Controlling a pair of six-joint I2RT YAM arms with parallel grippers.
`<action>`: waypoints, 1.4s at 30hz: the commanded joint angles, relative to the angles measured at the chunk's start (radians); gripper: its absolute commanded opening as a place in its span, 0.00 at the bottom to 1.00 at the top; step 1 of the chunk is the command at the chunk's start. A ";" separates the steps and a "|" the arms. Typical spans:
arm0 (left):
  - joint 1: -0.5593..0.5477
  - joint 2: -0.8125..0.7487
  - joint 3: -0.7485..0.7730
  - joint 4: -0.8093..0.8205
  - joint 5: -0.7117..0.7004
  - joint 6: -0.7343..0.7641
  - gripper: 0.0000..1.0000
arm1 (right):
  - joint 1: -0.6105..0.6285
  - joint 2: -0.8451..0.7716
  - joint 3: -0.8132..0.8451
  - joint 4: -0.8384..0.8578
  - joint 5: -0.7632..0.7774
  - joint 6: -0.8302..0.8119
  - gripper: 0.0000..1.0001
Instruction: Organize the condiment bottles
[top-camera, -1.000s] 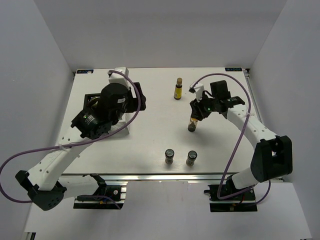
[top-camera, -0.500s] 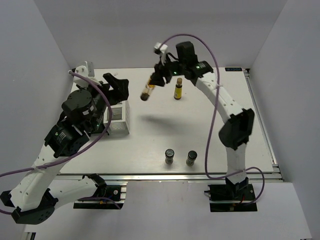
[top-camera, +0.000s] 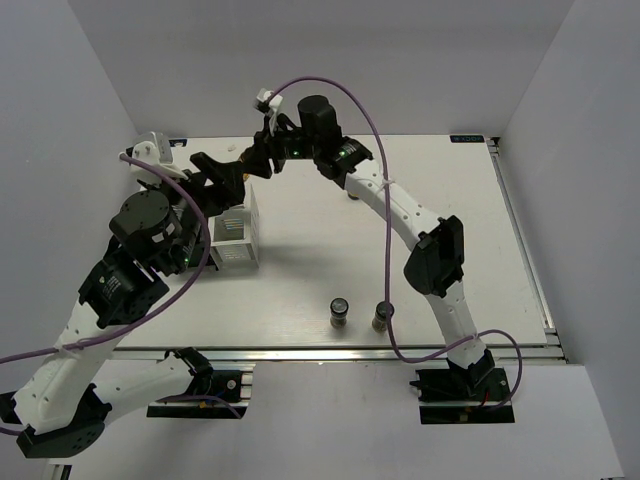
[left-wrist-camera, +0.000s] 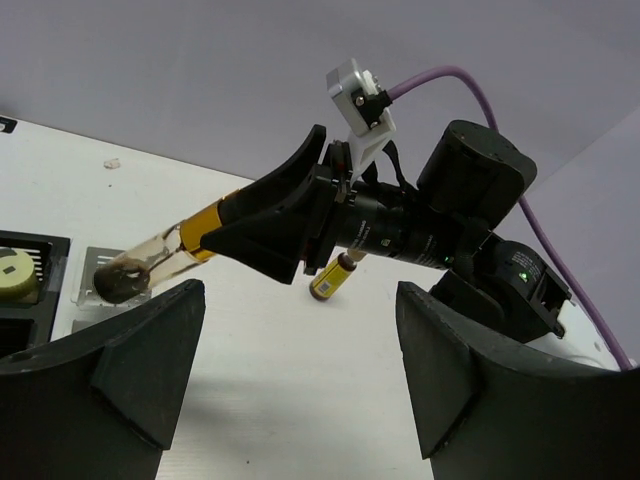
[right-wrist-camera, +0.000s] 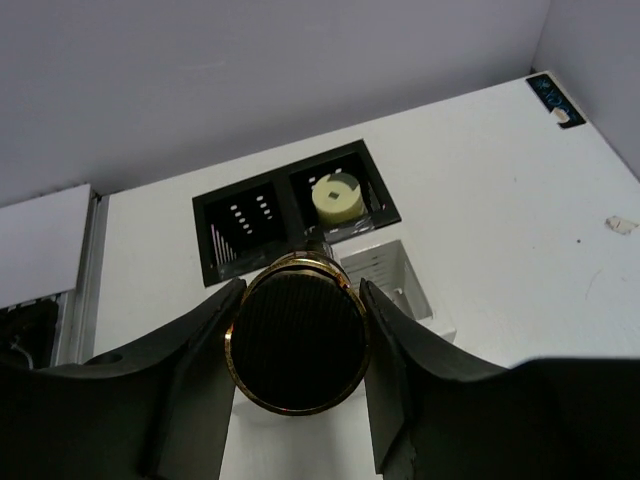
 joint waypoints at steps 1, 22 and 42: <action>-0.002 -0.004 -0.003 -0.025 -0.022 0.000 0.86 | 0.011 0.008 0.056 0.164 0.045 0.036 0.00; -0.003 -0.012 -0.043 -0.053 -0.004 -0.060 0.87 | 0.040 0.045 -0.061 0.161 0.159 -0.196 0.00; -0.002 -0.004 -0.069 -0.085 0.048 -0.111 0.87 | 0.086 0.103 -0.087 0.195 0.180 -0.264 0.51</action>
